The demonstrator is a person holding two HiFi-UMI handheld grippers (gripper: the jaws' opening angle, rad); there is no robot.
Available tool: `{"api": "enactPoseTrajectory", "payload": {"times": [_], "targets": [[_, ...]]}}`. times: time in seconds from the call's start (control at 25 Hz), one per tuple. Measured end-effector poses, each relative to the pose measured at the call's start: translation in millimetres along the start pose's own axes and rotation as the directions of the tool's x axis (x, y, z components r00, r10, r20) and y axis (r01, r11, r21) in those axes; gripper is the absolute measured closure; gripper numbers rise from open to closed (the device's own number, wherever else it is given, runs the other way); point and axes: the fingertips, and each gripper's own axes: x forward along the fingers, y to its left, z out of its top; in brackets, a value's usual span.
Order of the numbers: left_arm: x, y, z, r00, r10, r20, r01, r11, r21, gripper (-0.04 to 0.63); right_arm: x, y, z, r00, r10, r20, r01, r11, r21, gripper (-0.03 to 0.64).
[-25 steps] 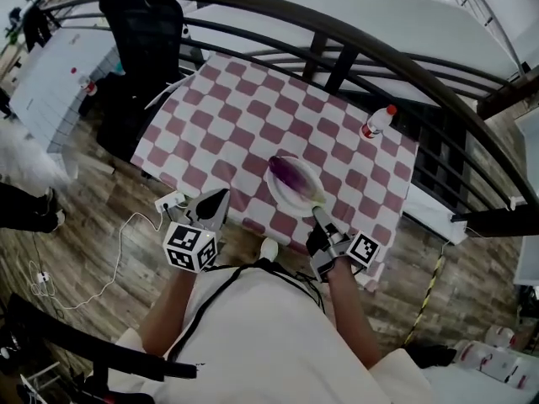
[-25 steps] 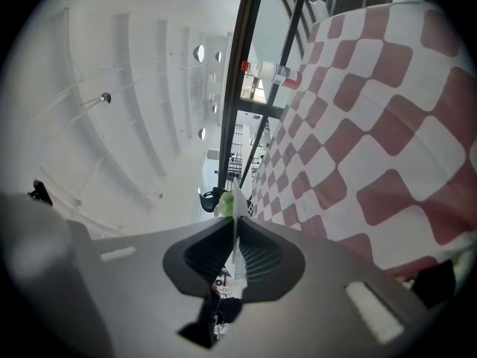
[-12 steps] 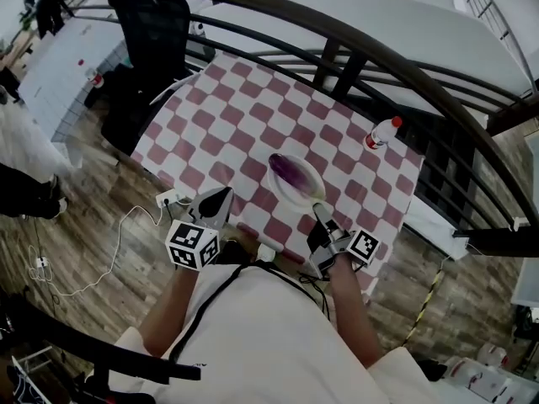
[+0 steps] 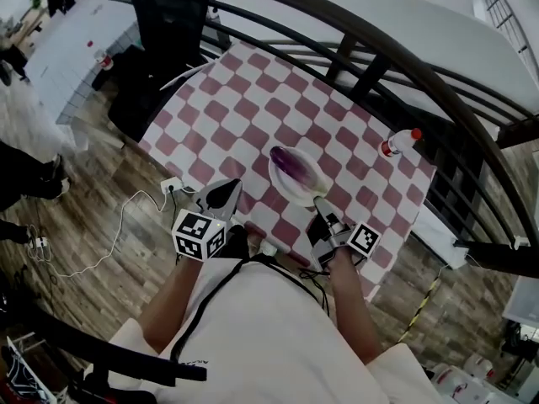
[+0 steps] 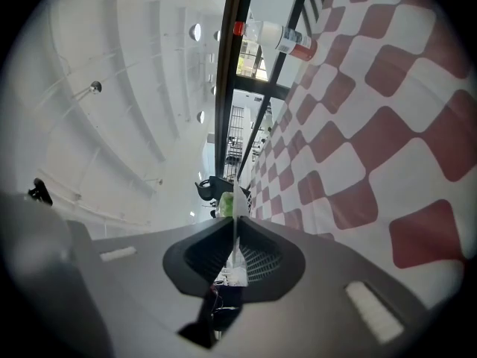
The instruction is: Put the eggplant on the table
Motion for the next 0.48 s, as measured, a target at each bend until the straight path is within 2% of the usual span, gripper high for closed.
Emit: {"api": "enactPoseTrajectory", "payload": {"times": [0.28,0.48], "targets": [[8.2,35.7,1.1,1.0,0.011,-0.024,-0.011,1.0,-0.002,0.589,46.4,-0.9,-0.1,0.999,0.042,-0.034,-0.042,0.999,-0.005,0.583],[14.5,59.9,4.6,0.999,0.017,-0.043,-0.018,1.0,-0.005,0.589,74.9,-8.9,1.2,0.998,0.04,-0.043,-0.04,0.999,-0.003,0.583]]}}
